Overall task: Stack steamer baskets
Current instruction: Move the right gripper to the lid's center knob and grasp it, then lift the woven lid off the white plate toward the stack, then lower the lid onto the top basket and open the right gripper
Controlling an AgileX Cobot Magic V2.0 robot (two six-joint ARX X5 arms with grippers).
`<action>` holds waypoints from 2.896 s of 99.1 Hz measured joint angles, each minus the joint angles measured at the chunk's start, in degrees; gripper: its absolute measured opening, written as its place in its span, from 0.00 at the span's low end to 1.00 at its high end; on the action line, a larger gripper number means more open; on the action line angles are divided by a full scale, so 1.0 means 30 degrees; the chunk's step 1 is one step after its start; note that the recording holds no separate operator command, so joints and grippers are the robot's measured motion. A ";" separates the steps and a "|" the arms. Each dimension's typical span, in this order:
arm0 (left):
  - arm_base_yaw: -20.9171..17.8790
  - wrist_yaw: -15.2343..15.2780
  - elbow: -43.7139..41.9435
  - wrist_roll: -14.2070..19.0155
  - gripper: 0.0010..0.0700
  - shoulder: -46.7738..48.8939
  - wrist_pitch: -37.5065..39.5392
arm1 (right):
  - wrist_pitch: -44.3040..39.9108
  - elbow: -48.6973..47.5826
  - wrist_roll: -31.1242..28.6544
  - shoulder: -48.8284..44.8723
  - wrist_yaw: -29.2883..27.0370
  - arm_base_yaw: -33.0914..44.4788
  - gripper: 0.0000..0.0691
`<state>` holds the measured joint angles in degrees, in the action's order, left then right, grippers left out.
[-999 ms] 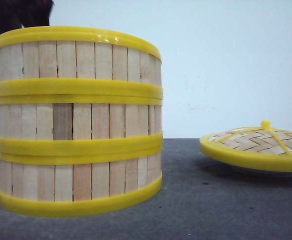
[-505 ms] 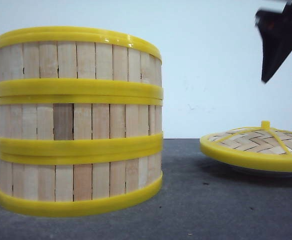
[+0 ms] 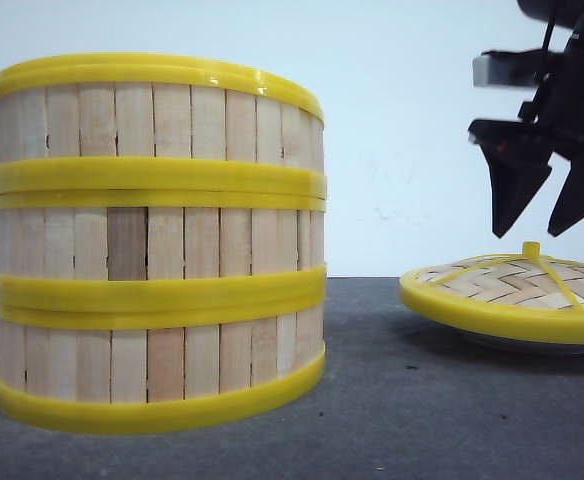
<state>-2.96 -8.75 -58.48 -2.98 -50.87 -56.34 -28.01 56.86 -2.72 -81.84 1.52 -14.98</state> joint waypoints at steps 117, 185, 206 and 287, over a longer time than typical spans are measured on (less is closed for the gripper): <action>0.0000 0.0000 0.0000 0.0007 0.33 0.0066 0.0590 | -0.4073 0.5661 0.0357 -0.0335 0.1005 -0.0597 0.08; 0.0000 -0.0051 0.0000 0.0080 0.33 0.0066 0.0670 | -0.7555 1.4367 0.0823 -0.0736 0.3614 -0.6696 0.08; 0.0000 -0.0051 0.0000 0.0087 0.33 0.0066 0.0845 | -0.7752 1.4994 0.0823 -0.1792 0.3606 -0.8655 0.08; 0.0000 -0.0073 0.0000 0.0219 0.33 0.0066 0.1005 | -0.7271 1.5416 0.1326 -0.4269 0.3563 -1.0754 0.08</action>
<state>-2.96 -8.97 -58.48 -2.33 -50.68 -53.32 -49.82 103.11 1.26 -94.65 12.21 -47.24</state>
